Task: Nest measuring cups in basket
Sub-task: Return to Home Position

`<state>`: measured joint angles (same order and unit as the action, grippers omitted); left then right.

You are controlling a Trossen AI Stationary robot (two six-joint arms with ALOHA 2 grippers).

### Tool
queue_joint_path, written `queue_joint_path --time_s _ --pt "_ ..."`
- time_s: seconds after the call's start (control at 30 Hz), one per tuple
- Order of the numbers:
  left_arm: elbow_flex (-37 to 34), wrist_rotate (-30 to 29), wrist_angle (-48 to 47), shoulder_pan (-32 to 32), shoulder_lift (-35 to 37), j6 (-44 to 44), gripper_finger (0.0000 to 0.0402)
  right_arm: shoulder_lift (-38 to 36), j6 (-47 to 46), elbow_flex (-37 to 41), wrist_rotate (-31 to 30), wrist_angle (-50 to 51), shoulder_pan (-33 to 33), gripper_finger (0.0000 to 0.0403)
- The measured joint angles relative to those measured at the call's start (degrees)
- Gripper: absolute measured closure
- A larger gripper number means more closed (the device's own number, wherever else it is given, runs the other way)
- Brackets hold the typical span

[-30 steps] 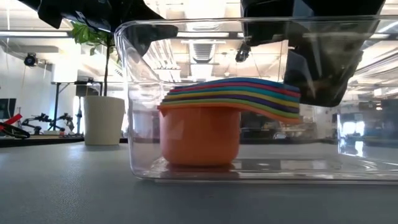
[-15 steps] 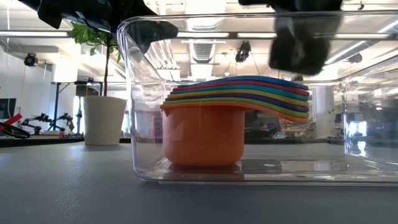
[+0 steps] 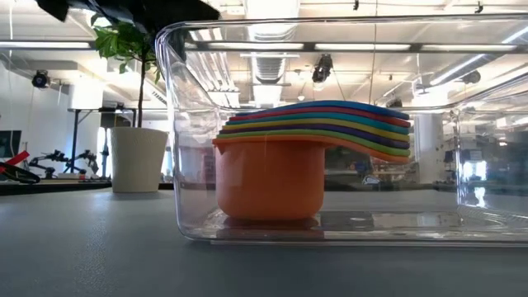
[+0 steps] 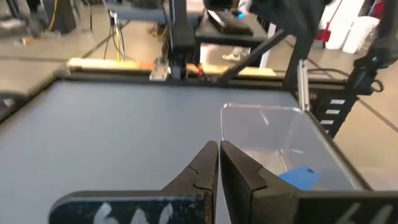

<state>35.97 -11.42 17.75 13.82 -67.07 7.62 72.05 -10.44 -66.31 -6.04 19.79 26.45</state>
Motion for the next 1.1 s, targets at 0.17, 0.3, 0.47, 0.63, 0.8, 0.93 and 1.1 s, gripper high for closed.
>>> queue_joint_path --time_s 0.17,0.3,0.47,0.63,0.8,0.93,1.1 --pt "-0.01 -0.05 -6.13 -0.46 10.36 -2.78 0.0402 -11.13 6.46 0.59 -4.69 6.6 0.14 0.0369" --pt "-0.02 -0.04 -9.95 -0.48 17.79 -5.23 0.0402 -19.91 13.53 0.79 -7.54 11.69 0.16 0.0387" --pt "-0.13 -0.64 -14.97 -0.61 24.38 -7.97 0.0402 -30.43 14.62 0.84 -7.56 16.1 0.14 0.0394" --pt "-0.15 -8.31 -20.38 -0.7 30.93 -10.24 0.0402 -40.31 14.05 1.27 -7.48 19.04 0.16 0.0394" --pt "-0.76 -9.01 -23.4 -0.98 38.49 -11.84 0.0402 -49.93 14.04 3.88 -7.46 19.33 0.16 0.0394" --pt "-4.41 -9.05 -23.05 -1.38 45.07 -12.16 0.0402 -58.19 13.07 8.18 -7.06 18.92 0.14 0.0394" --pt "-13.12 -9.07 -19.62 -1.66 53.59 -10.27 0.0402 -68.48 10.88 17.46 -7.07 19.47 0.19 0.0394"
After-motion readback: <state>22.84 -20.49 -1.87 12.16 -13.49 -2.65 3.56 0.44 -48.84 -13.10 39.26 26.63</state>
